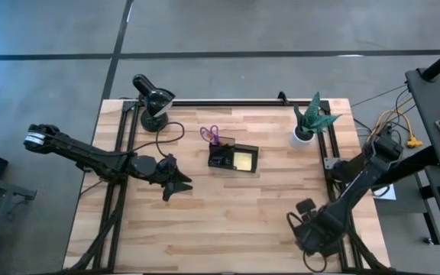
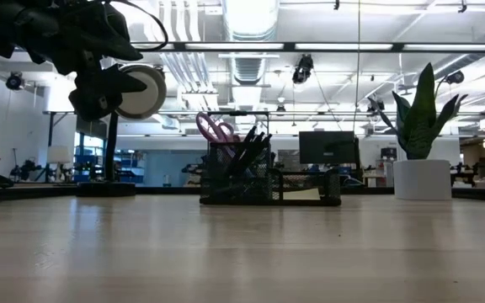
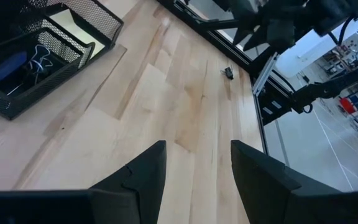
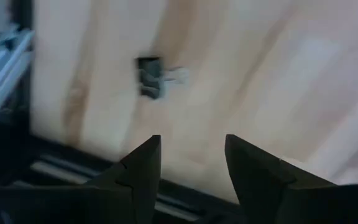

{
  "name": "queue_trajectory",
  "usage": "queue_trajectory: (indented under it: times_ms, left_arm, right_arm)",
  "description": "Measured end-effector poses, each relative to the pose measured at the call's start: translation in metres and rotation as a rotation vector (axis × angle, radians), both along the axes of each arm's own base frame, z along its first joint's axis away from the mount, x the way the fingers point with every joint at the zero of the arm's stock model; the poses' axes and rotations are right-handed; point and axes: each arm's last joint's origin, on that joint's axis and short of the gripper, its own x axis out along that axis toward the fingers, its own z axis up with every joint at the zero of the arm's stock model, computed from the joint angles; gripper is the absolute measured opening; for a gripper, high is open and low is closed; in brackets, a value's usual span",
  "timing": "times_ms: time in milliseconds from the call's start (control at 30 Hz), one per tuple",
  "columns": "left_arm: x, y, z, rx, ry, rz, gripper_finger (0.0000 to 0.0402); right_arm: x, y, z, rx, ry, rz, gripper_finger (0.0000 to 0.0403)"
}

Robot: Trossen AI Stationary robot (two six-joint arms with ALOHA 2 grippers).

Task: Pick and place office supplies into organizer
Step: Put the black binder clip into the black desk organizer

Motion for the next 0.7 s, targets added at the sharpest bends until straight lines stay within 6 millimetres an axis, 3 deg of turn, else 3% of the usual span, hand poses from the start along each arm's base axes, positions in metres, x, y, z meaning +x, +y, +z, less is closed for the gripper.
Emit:
queue_trajectory:
  times_ms: [467,700]
  left_arm:
    - [0.0,0.0,0.0,-0.005,0.0,0.003,0.0162]
    - [0.0,0.0,0.0,-0.003,0.0,0.007,0.0162]
  right_arm:
    - [0.008,0.014,-0.028,0.124,-0.01,-0.086,0.0171]
    - [0.004,0.009,-0.042,0.099,0.022,-0.189,0.0169]
